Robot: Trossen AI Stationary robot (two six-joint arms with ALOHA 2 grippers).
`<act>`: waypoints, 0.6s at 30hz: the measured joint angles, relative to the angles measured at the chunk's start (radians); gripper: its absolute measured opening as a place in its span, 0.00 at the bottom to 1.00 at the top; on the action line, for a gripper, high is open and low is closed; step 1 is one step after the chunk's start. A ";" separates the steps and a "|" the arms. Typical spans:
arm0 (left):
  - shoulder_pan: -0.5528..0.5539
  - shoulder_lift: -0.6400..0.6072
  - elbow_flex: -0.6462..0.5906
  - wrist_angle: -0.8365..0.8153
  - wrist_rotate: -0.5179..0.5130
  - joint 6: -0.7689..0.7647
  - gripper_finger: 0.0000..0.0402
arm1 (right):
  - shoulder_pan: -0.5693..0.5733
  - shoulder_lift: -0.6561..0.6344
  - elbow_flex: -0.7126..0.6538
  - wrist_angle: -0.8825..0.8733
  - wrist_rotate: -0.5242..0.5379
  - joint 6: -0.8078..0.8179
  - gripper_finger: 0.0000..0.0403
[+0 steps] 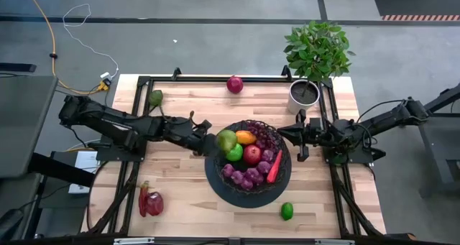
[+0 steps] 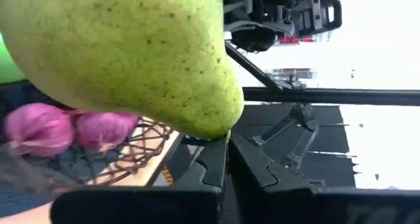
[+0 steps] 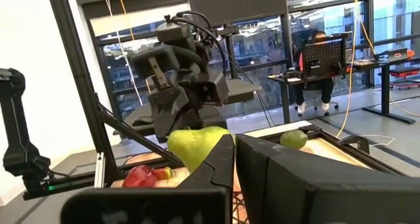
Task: Build produce basket
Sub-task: Put the green pear into the basket
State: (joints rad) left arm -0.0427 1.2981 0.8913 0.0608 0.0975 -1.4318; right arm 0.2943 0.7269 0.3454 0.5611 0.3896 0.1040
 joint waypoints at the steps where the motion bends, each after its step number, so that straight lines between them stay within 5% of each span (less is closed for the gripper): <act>1: 0.007 0.020 0.000 0.022 0.015 -0.013 0.00 | 0.000 0.000 0.000 -0.003 0.000 0.000 0.00; 6: 0.041 0.119 0.001 0.132 0.074 -0.066 0.00 | 0.000 0.000 0.000 -0.005 0.000 0.000 0.00; 18: 0.039 0.182 -0.001 0.062 0.099 -0.077 0.00 | 0.000 0.000 0.000 -0.034 0.000 0.010 0.00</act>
State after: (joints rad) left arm -0.0039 1.4801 0.8906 0.1227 0.1964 -1.5085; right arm 0.2943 0.7273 0.3454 0.5274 0.3893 0.1135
